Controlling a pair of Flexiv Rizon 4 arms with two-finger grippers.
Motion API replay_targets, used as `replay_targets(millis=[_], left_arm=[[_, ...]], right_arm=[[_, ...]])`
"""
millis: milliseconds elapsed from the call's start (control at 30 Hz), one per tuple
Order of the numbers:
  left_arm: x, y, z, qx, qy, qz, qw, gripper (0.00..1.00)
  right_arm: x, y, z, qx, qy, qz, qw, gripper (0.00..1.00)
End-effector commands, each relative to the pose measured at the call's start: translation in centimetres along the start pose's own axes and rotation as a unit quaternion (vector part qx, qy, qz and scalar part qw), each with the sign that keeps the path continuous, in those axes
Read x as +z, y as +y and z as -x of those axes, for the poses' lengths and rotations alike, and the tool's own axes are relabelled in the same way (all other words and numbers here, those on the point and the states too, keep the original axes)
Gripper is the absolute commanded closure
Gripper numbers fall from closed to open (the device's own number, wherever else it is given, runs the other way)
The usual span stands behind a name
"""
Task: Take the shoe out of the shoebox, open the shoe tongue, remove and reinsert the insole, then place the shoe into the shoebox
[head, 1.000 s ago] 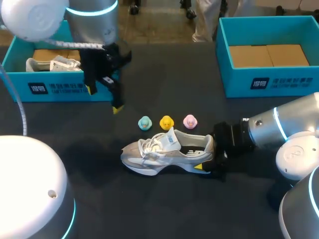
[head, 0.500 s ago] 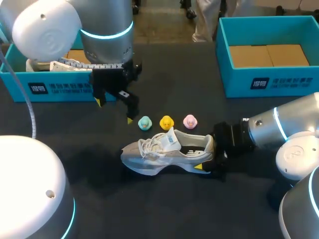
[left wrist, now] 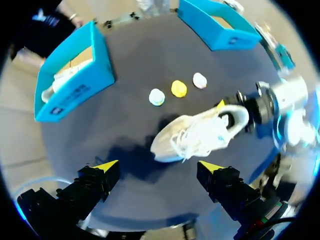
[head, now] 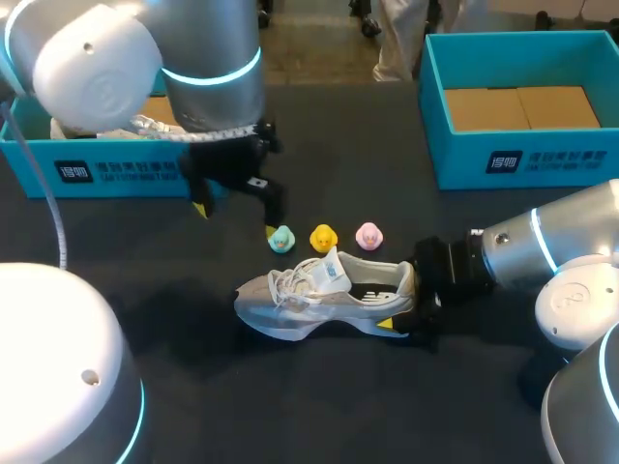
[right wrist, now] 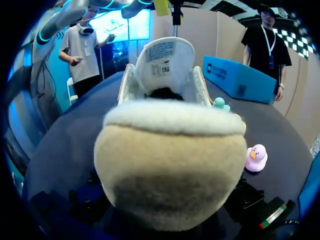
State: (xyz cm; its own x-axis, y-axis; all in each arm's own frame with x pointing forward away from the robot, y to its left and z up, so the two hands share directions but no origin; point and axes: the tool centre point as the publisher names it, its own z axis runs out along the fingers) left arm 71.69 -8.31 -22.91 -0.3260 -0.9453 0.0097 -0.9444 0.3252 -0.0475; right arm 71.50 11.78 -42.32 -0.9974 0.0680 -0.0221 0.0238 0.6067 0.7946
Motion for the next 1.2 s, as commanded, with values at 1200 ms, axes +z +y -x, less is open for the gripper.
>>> replay_targets(millis=[1200], left_arm=[[7.3, -2.3, -13.4, -0.089, 0.004, -0.019, 0.996, 0.0]], right_arm=[[0.2, -0.1, -0.1, 0.0, -0.001, -0.001, 1.0, 1.0]])
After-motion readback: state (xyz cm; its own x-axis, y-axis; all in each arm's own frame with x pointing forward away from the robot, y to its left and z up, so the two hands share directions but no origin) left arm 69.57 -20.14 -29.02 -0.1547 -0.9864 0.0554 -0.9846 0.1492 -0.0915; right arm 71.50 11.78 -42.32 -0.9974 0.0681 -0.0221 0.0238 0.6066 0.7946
